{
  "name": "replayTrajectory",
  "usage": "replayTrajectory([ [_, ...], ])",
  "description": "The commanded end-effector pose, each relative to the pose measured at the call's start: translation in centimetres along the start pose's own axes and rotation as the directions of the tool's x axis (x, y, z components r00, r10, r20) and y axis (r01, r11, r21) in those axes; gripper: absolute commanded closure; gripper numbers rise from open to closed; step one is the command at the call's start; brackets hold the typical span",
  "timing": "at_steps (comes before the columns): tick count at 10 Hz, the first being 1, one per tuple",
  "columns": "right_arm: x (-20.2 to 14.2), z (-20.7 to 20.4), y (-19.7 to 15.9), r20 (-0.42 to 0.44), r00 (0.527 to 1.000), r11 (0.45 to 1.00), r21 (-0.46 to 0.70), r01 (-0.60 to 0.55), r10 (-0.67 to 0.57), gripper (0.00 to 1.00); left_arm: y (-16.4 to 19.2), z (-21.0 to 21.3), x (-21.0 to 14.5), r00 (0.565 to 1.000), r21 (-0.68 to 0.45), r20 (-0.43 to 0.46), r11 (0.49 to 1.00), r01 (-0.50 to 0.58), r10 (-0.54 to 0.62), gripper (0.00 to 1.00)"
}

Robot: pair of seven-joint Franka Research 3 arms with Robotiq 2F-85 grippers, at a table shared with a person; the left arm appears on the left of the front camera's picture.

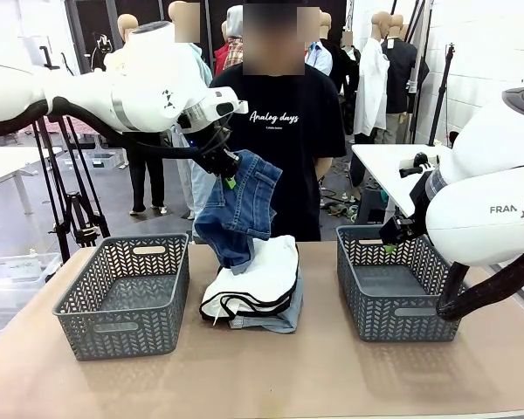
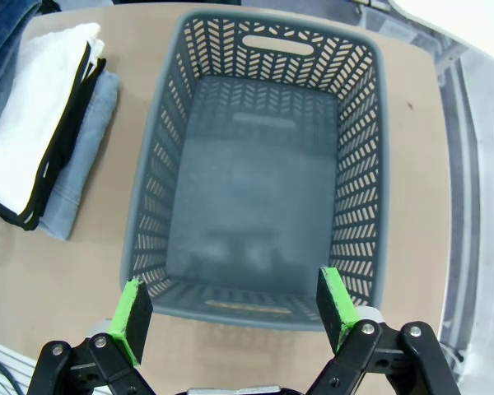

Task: Sort the tops and bottoms.
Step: Lift clothes from the center of the table with your left hand.

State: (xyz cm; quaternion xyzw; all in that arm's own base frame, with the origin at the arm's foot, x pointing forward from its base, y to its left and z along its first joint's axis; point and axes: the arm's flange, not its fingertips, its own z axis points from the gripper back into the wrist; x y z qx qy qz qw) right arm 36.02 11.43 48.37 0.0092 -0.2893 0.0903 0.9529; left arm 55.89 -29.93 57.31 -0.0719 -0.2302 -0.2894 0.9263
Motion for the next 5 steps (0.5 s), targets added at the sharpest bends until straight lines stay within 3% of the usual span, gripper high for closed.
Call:
replayTrajectory([
  [1,-0.1,-0.1,-0.1,-0.007,1.000,1.000,-0.001,-0.003,0.002,0.00,0.1,0.2,0.0,1.000,0.002,0.003,1.000,0.000,0.000,1.00],
  [4,-0.1,-0.1,-0.1,-0.007,1.000,1.000,-0.001,-0.003,0.002,0.00,1.0,6.9,0.4,0.992,0.010,-0.055,0.993,0.116,-0.116,1.00],
  [5,-0.1,-0.1,-0.1,-0.007,1.000,1.000,-0.001,-0.003,0.002,0.00,1.7,8.9,0.4,0.995,-0.005,-0.017,0.995,0.101,-0.101,1.00],
])
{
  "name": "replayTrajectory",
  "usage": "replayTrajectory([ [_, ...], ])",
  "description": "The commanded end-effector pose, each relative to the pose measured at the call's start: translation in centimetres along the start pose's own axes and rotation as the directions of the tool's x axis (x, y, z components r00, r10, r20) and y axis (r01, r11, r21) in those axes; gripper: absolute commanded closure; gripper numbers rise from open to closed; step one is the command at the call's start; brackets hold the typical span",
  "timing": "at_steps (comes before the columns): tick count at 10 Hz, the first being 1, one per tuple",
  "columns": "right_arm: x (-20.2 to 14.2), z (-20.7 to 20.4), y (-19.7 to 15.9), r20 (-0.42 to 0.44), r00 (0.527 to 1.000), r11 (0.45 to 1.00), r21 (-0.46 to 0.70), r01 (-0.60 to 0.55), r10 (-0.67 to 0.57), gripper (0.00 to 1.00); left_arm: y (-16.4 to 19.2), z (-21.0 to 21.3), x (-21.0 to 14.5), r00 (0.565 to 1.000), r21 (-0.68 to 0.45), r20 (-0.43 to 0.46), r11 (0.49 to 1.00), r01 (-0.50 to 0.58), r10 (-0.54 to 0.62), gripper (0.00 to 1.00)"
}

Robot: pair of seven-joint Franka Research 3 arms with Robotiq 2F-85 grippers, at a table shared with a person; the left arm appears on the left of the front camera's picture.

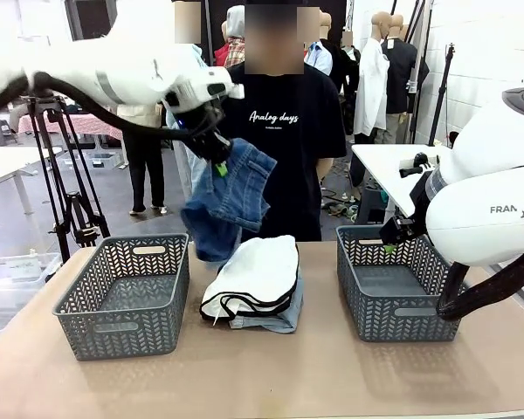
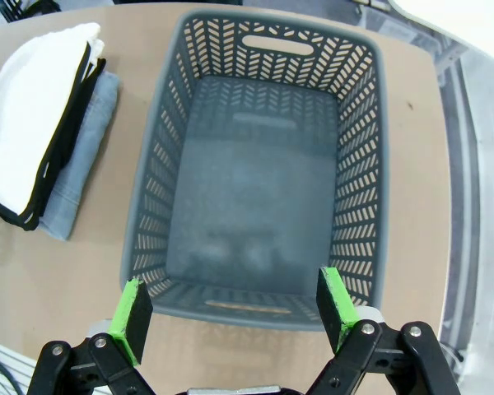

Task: Sort the tops and bottoms.
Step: Lift clothes from the center of the table with your left hand, then sort the clothes according to human instructions.

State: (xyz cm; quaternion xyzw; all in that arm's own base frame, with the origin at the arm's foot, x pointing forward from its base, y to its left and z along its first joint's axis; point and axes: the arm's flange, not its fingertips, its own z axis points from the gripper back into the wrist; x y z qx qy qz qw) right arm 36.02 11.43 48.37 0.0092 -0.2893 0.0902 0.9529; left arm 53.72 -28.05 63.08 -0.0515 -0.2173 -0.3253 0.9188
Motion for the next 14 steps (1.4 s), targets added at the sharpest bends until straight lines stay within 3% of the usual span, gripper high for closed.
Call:
replayTrajectory([
  [1,-0.1,-0.1,-0.1,-0.007,1.000,1.000,-0.001,-0.003,0.003,0.00,2.0,4.4,-0.1,0.998,-0.056,0.059,0.998,0.037,-0.034,1.00],
  [4,-0.1,-0.1,-0.1,-0.007,1.000,1.000,-0.001,-0.003,0.003,0.00,2.2,7.7,-0.6,0.987,-0.123,0.157,0.992,0.038,-0.018,1.00],
  [5,-0.1,-0.1,-0.1,-0.007,1.000,1.000,-0.001,-0.003,0.003,0.00,1.4,7.0,0.0,0.994,-0.063,0.101,0.997,0.045,-0.039,1.00],
  [14,-0.1,-0.1,-0.1,-0.007,1.000,1.000,-0.001,-0.003,0.003,0.00,1.4,7.0,0.0,0.994,-0.063,0.101,0.997,0.045,-0.039,1.00],
])
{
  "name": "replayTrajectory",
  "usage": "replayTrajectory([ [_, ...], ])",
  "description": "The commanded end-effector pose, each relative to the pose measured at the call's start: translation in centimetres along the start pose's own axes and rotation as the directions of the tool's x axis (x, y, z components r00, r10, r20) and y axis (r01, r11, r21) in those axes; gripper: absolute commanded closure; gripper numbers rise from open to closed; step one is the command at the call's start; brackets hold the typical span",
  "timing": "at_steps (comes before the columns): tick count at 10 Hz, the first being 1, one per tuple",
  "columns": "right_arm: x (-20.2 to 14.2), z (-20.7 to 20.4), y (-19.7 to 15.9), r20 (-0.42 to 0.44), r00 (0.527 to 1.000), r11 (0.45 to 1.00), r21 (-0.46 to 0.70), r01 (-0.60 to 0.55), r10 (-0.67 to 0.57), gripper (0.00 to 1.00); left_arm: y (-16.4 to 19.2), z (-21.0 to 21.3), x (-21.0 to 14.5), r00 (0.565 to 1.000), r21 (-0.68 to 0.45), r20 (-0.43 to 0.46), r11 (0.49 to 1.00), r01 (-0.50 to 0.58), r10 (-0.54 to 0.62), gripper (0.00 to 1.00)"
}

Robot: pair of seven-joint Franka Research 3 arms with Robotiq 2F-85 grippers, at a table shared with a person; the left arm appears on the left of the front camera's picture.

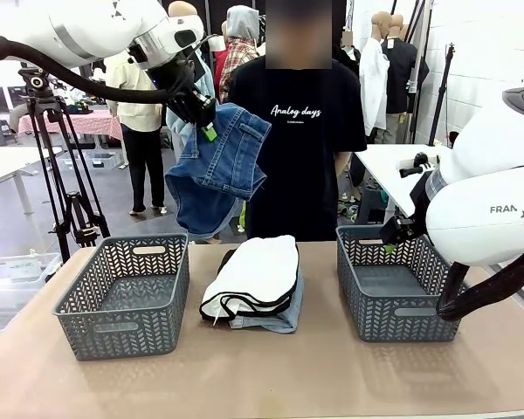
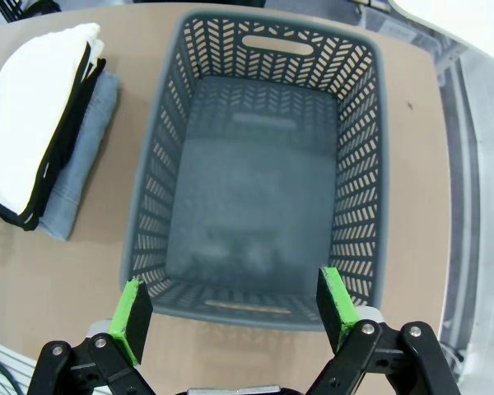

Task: Sort the tops and bottoms.
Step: Sort the clothes according to human instructions.

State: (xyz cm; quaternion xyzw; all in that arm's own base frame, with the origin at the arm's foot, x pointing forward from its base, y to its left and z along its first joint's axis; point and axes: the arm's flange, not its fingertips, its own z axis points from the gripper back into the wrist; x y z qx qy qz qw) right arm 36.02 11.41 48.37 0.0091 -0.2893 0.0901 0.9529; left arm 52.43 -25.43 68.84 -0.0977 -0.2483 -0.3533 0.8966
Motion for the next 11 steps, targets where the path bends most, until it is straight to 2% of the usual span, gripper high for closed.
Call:
replayTrajectory([
  [1,-0.06,-0.06,-0.08,-0.007,1.000,1.000,-0.001,-0.003,0.003,0.00,-0.16,0.69,0.02,1.000,0.015,0.006,1.000,-0.006,0.006,1.00],
  [11,-0.06,-0.06,-0.08,-0.007,1.000,1.000,-0.001,-0.003,0.003,0.00,-0.16,0.69,0.02,1.000,0.015,0.006,1.000,-0.006,0.006,1.00],
])
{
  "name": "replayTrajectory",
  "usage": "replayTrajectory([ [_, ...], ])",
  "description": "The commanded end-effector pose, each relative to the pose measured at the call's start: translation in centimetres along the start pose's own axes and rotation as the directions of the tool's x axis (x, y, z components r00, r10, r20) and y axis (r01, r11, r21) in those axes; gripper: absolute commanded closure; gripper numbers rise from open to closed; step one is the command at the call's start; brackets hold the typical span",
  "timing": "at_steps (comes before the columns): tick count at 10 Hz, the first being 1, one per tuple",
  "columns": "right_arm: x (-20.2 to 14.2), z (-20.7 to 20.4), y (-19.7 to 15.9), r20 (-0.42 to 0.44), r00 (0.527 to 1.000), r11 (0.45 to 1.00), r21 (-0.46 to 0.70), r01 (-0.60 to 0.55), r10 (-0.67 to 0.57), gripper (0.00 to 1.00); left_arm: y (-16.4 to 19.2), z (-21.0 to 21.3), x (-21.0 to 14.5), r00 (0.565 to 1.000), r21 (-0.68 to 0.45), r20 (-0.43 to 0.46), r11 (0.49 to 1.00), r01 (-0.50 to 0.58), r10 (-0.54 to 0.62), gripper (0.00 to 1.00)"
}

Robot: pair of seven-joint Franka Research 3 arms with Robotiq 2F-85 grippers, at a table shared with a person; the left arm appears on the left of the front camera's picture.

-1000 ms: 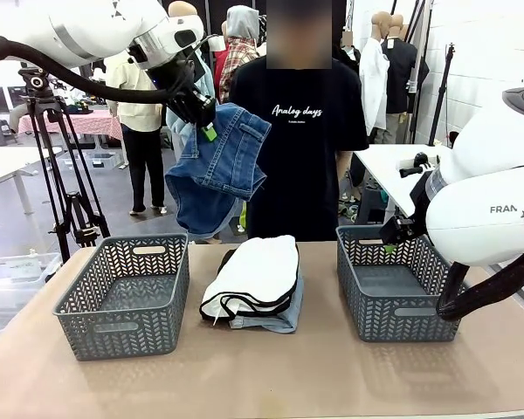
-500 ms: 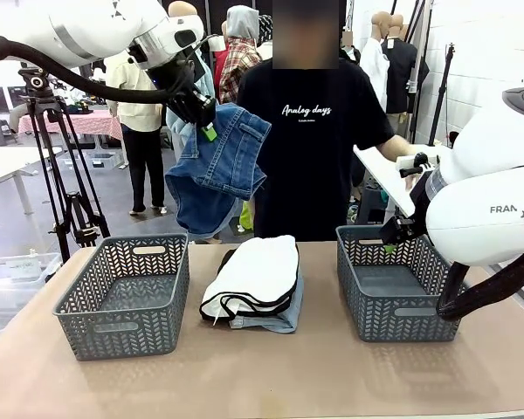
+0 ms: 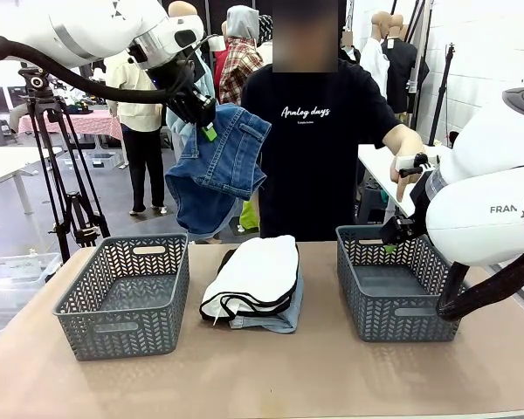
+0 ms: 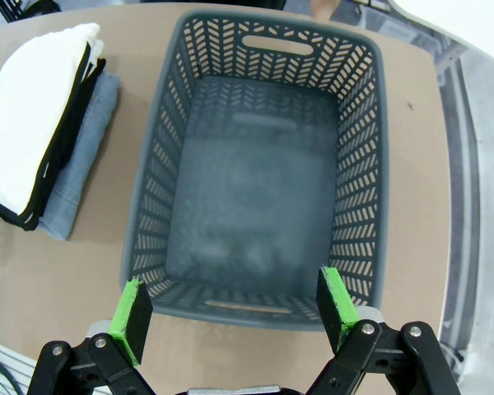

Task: Sort the tops and bottoms.
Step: Sort the clothes according to human instructions.

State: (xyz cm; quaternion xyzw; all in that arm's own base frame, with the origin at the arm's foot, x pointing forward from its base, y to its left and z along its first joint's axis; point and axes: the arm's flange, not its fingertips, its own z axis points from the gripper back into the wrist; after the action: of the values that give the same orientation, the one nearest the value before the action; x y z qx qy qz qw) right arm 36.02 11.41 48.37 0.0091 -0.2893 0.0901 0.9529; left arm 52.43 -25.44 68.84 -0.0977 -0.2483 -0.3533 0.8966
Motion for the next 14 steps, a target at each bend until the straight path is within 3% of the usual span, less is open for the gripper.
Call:
replayTrajectory([
  [1,-0.1,-0.1,-0.1,-0.007,1.000,1.000,-0.001,-0.003,0.003,0.00,-0.2,0.7,0.0,1.000,0.015,0.006,1.000,-0.006,0.006,1.00],
  [6,0.0,0.0,0.0,0.000,1.000,1.000,0.000,0.000,0.000,0.00,-0.2,0.7,0.0,1.000,0.015,0.006,1.000,-0.006,0.006,1.00],
  [8,-0.2,5.3,-5.4,0.047,0.994,0.990,-0.091,0.107,-0.103,0.00,-0.2,0.7,0.0,1.000,0.015,0.006,1.000,-0.006,0.006,1.00],
  [11,-2.9,10.3,-12.5,0.061,0.963,0.960,-0.085,0.267,-0.262,0.00,-0.2,0.7,0.0,1.000,0.015,0.006,1.000,-0.006,0.006,1.00],
  [14,-3.9,11.0,-16.0,-0.067,0.971,0.968,0.091,0.235,-0.229,0.00,-0.2,0.7,0.0,1.000,0.015,0.006,1.000,-0.006,0.006,1.00],
])
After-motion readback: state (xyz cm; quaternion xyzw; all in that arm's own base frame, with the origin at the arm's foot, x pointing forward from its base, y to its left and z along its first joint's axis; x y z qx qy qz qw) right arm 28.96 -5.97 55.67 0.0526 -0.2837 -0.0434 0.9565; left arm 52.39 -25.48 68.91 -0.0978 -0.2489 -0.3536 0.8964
